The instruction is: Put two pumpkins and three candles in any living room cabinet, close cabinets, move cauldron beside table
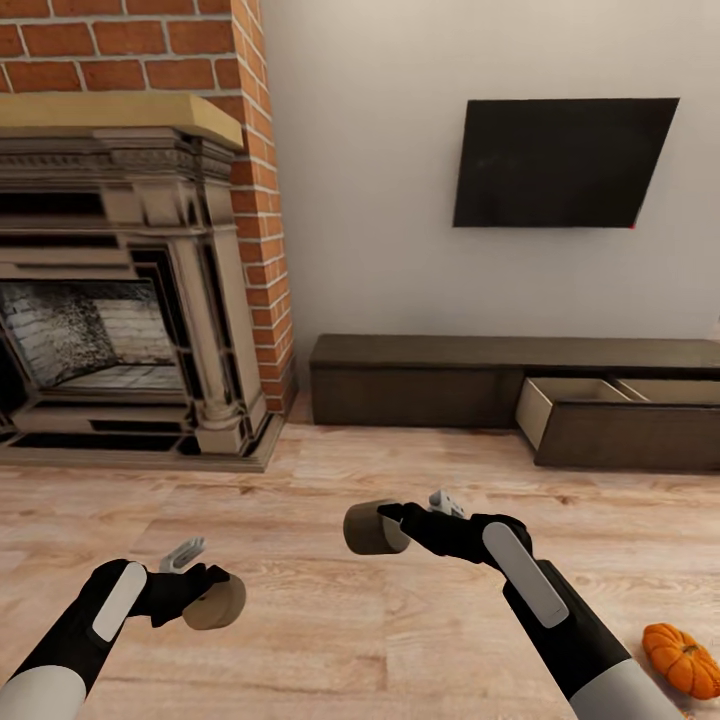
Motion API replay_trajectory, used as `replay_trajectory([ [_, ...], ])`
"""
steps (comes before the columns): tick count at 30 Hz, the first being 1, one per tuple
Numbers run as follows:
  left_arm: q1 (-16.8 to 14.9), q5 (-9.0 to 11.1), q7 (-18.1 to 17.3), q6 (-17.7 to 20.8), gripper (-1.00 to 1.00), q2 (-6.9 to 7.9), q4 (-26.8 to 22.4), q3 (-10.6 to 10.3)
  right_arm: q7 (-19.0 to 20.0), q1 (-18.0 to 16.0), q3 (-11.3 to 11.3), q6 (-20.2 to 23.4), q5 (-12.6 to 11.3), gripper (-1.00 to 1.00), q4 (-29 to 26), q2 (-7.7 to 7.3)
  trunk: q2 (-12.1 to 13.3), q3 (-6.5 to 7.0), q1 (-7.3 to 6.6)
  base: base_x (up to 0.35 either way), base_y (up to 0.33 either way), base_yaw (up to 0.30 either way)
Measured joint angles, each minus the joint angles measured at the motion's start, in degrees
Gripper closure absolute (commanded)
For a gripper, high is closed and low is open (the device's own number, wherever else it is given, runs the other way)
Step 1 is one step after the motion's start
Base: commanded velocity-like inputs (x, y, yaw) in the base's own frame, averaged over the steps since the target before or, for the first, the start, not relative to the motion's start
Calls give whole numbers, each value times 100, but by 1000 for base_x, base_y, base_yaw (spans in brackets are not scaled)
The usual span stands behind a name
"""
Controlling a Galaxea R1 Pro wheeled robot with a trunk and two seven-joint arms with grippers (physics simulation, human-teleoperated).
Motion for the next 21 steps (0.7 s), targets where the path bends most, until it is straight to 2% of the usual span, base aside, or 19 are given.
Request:
replay_trajectory([
  [9, 0, 0, 0, 2, 100, 12, -1, 1, 1, 0, 0, -9, -5, 100, 3, 5, 0, -39, 0, 0, 45, -250],
  [21, 0, 28, 0, 4, 100, 69, 4, 2, 9, 0, 0, -19, -8, 100, 10, -10, 0, -96, 0, 0, 252, -249],
])
